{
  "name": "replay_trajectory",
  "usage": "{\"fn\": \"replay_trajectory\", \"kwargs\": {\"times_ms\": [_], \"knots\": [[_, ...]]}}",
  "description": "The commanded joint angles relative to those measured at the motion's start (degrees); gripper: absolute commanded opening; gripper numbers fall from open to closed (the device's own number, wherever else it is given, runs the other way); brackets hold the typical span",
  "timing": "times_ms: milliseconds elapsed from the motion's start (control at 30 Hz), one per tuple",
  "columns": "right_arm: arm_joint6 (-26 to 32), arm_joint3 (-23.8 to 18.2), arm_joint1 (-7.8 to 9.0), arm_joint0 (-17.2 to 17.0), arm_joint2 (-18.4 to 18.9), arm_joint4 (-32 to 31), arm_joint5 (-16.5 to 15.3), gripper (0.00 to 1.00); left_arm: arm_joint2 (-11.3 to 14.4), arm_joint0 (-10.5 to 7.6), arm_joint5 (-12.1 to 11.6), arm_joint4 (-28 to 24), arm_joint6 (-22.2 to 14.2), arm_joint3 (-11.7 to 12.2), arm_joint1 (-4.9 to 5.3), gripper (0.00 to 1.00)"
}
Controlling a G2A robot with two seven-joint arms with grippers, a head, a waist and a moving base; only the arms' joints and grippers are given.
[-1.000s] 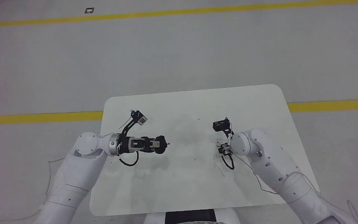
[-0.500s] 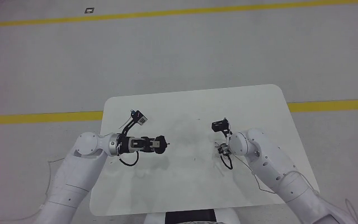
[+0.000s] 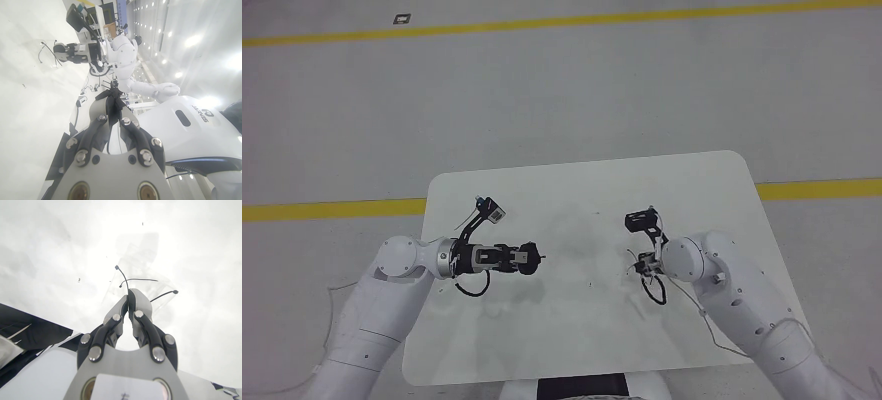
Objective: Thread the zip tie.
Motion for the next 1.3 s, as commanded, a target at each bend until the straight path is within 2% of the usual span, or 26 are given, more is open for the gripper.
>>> {"fn": "replay_trajectory", "kwargs": {"times_ms": [0, 133, 267, 433, 667, 1167, 1233, 1267], "knots": [[-0.3, -1.5, 0.32, -1.3, 1.9, 1.3, -0.8, 0.00, 0.0, 0.00, 0.0, 0.0, 0.0, 0.0, 0.00, 0.00], [-1.3, -3.6, 0.88, -3.8, 5.4, 4.0, -2.1, 0.00, 0.0, 0.00, 0.0, 0.0, 0.0, 0.0, 0.00, 0.00], [-1.5, -4.0, 1.17, -5.0, 6.4, 4.1, -2.7, 0.00, 0.0, 0.00, 0.0, 0.0, 0.0, 0.0, 0.00, 0.00], [-1.9, -2.0, 0.70, -3.4, 2.5, 0.7, -1.1, 0.00, 0.0, 0.00, 0.0, 0.0, 0.0, 0.0, 0.00, 0.00], [-3.7, 2.1, -0.41, 0.0, -2.2, 0.1, 0.0, 0.00, 0.0, 0.00, 0.0, 0.0, 0.0, 0.0, 0.00, 0.00], [-5.8, 6.7, -1.40, 2.6, -4.2, 2.0, 0.5, 0.00, 0.0, 0.00, 0.0, 0.0, 0.0, 0.0, 0.00, 0.00], [-5.7, 6.9, -1.43, 2.7, -4.2, 2.0, 0.4, 0.22, 0.0, 0.00, 0.0, 0.0, 0.0, 0.0, 0.00, 0.00], [-5.7, 7.0, -1.44, 2.8, -4.2, 2.0, 0.4, 0.24, 0.0, 0.00, 0.0, 0.0, 0.0, 0.0, 0.00, 0.00]]}}
